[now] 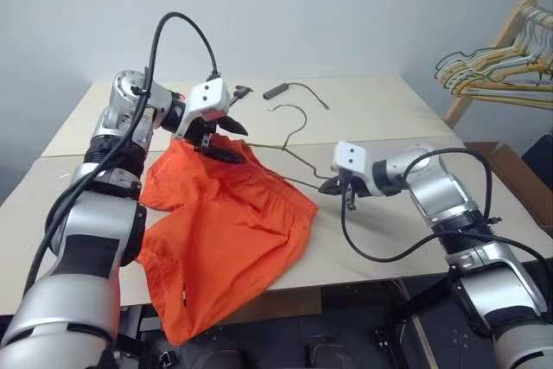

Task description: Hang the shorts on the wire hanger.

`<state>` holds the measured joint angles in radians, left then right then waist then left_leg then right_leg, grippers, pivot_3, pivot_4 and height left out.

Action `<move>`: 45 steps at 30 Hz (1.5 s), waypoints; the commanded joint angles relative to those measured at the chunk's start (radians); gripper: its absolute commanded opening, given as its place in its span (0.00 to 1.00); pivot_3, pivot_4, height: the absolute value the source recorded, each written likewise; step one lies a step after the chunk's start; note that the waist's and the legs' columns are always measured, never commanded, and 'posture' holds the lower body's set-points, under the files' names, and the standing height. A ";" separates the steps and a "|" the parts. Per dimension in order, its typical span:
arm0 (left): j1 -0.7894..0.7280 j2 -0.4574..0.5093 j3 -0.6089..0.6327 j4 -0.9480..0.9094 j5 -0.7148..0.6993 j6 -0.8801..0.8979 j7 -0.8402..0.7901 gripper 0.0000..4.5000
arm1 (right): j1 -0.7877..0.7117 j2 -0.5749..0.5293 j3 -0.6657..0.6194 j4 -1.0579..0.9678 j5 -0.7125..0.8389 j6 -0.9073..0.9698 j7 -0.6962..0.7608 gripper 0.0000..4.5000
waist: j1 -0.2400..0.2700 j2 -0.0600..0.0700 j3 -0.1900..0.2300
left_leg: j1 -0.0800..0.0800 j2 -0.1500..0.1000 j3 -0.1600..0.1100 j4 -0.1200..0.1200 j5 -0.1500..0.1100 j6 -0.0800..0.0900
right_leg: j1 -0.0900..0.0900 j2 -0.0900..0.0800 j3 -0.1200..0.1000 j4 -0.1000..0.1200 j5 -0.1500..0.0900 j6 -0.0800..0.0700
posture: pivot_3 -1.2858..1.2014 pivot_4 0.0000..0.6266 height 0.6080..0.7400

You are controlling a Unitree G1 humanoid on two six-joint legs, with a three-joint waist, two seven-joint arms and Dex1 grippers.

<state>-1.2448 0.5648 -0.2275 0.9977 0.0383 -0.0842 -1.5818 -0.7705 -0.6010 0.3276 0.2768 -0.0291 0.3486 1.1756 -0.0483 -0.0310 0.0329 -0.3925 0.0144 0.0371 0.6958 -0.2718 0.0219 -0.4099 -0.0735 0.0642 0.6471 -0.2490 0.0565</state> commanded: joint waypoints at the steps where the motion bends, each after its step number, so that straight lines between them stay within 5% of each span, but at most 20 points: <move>1: -0.037 0.001 0.004 -0.004 0.009 0.007 -0.005 0.51 | -0.005 -0.019 -0.016 -0.058 -0.009 -0.014 -0.011 0.00 | 0.000 0.000 0.000 | 0.000 0.000 0.000 0.000 0.000 0.000 | 0.000 0.000 0.000 0.000 0.000 0.000 | 0.51 0.00 1.00; 8: -0.036 -0.001 0.007 0.002 0.017 0.005 -0.019 0.01 | 0.014 -0.023 -0.009 -0.082 -0.028 -0.005 -0.030 0.00 | 0.001 0.000 0.000 | 0.000 0.000 -0.001 0.000 0.000 0.000 | 0.000 0.000 0.000 0.000 0.000 0.000 | 0.51 0.00 1.00; 17: -0.019 0.013 0.008 -0.012 0.046 -0.044 0.023 0.01 | 0.047 0.000 -0.045 -0.091 -0.029 -0.091 -0.135 0.00 | 0.000 0.000 0.000 | 0.000 0.000 -0.001 0.000 0.000 0.000 | 0.000 0.000 0.000 0.000 0.000 0.000 | 0.51 0.00 1.00; 22: -0.023 0.028 0.023 -0.025 0.035 -0.054 0.038 0.01 | 0.054 -0.013 -0.103 -0.075 0.007 -0.063 -0.158 0.34 | 0.001 0.000 0.000 | 0.000 0.000 -0.002 0.000 0.000 0.000 | 0.000 0.000 0.000 0.000 0.000 0.000 | 0.51 0.00 1.00; 29: -0.031 0.061 0.045 0.000 0.025 -0.067 0.050 0.01 | 0.050 -0.035 -0.345 -0.043 0.139 0.119 -0.277 0.87 | 0.001 0.000 0.000 | 0.000 0.000 -0.003 0.000 0.000 0.000 | 0.000 0.000 0.000 0.000 0.000 0.000 | 0.50 0.00 1.00; 36: -0.047 0.063 0.054 0.016 0.023 -0.083 0.068 0.01 | 0.237 -0.054 -0.453 -0.225 0.384 0.478 -0.205 0.87 | 0.001 0.000 0.000 | 0.000 0.000 -0.004 0.000 -0.001 0.001 | 0.001 0.000 -0.001 0.000 0.000 0.000 | 0.49 0.00 1.00; 45: -0.066 0.071 0.059 0.046 0.029 -0.102 0.077 0.01 | 0.339 0.167 -0.433 -0.305 0.568 0.755 -0.338 0.87 | -0.027 0.000 0.000 | 0.001 0.000 -0.005 0.000 -0.001 0.001 | 0.001 0.000 0.001 0.001 0.000 0.000 | 0.49 0.00 1.00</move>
<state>-1.2644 0.6213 -0.1930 1.0395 0.0773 -0.1724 -1.5130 -0.4190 -0.4447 -0.0985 0.0118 0.4982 1.0804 0.8607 -0.0754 -0.0310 0.0328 -0.3911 0.0147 0.0324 0.6962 -0.2727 0.0234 -0.4086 -0.0733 0.0650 0.6481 -0.2490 0.0568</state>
